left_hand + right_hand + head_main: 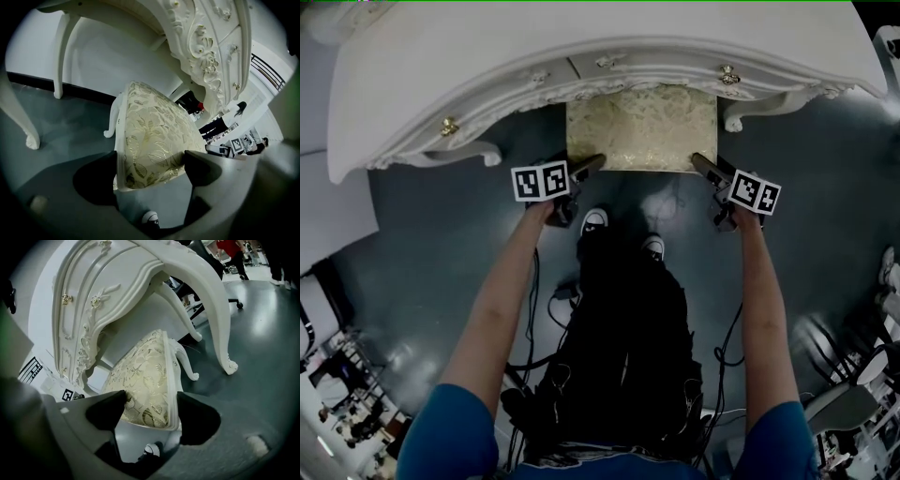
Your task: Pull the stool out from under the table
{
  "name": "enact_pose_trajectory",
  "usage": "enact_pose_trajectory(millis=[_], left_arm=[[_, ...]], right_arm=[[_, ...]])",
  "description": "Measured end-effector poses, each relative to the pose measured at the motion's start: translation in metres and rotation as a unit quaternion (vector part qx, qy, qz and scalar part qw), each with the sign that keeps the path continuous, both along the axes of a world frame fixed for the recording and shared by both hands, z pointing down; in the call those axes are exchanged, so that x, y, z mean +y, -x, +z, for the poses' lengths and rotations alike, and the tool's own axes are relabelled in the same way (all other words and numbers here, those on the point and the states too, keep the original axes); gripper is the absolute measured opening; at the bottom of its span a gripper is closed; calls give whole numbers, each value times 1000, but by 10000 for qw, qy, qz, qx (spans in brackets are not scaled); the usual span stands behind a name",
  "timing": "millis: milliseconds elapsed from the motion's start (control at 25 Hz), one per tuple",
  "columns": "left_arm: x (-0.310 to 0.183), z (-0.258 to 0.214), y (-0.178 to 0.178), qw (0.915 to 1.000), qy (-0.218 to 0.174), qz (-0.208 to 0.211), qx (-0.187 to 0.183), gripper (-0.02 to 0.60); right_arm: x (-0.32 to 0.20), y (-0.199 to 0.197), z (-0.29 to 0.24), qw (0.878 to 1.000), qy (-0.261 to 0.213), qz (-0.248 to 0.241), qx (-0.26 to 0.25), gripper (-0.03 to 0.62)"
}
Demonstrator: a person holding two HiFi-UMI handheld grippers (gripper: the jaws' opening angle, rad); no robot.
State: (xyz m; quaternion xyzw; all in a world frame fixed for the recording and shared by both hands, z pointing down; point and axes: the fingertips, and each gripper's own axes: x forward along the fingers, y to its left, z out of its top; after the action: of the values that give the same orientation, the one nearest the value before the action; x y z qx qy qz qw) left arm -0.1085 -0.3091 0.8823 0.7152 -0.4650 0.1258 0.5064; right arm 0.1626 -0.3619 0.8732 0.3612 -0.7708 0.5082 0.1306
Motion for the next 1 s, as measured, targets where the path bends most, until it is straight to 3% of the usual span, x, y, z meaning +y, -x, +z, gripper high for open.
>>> enact_pose_trajectory(millis=[760,1000], left_arm=[[160,12,-22,9960,862,217,-15,459],[193,11,-19,9944,988,307,-193,431]], right_arm=[[153,-20,14,9969,675,-318,243,351],[189,-22,18,9949,937,-269,275,353]])
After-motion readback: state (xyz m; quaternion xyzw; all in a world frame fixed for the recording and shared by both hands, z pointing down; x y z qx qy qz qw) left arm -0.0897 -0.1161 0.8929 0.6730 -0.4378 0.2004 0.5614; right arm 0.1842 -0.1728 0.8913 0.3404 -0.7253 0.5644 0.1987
